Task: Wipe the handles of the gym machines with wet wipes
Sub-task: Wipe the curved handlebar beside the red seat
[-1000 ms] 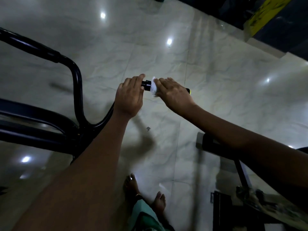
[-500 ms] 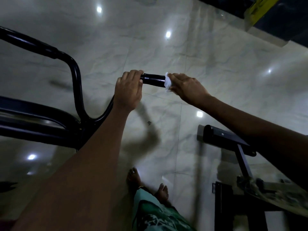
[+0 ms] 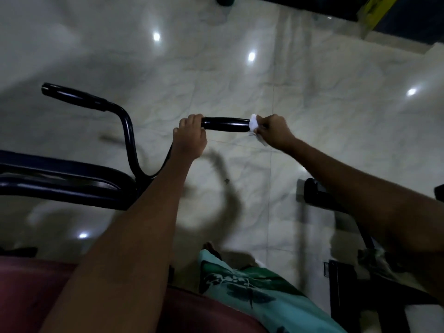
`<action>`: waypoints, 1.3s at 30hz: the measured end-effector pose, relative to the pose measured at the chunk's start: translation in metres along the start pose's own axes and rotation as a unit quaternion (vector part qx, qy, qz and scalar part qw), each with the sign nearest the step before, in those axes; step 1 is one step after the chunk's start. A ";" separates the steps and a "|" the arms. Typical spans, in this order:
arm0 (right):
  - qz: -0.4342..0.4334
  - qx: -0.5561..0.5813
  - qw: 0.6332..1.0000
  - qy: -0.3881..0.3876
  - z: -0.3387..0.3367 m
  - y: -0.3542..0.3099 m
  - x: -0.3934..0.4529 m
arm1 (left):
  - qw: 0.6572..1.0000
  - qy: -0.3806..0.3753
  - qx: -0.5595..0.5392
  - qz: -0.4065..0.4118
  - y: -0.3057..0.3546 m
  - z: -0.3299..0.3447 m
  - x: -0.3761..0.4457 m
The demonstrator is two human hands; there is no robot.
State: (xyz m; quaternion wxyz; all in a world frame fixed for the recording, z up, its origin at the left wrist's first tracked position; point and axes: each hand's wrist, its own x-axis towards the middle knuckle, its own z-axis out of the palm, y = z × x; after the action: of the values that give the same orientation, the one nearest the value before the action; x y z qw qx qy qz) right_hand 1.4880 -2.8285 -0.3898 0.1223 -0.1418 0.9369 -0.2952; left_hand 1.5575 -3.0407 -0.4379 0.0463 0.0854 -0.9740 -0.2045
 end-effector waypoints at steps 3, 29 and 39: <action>0.088 0.138 0.983 0.084 0.019 0.005 -0.001 | 0.999 0.034 0.007 0.007 0.001 0.006 -0.003; -0.159 -0.156 0.971 -0.083 -0.137 -0.038 -0.056 | 0.950 -0.299 0.057 -0.066 0.173 -0.132 -0.041; -0.187 -0.148 0.970 -0.057 -0.194 -0.045 -0.006 | 0.945 -0.307 0.112 -0.020 0.208 -0.150 0.008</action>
State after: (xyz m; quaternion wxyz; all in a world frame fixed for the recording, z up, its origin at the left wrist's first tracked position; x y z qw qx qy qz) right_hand 1.4418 -2.7614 -0.2080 0.0954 -0.3475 0.9185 -0.1625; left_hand 1.5374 -2.9134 -0.2162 -0.2685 0.0424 -0.9559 -0.1114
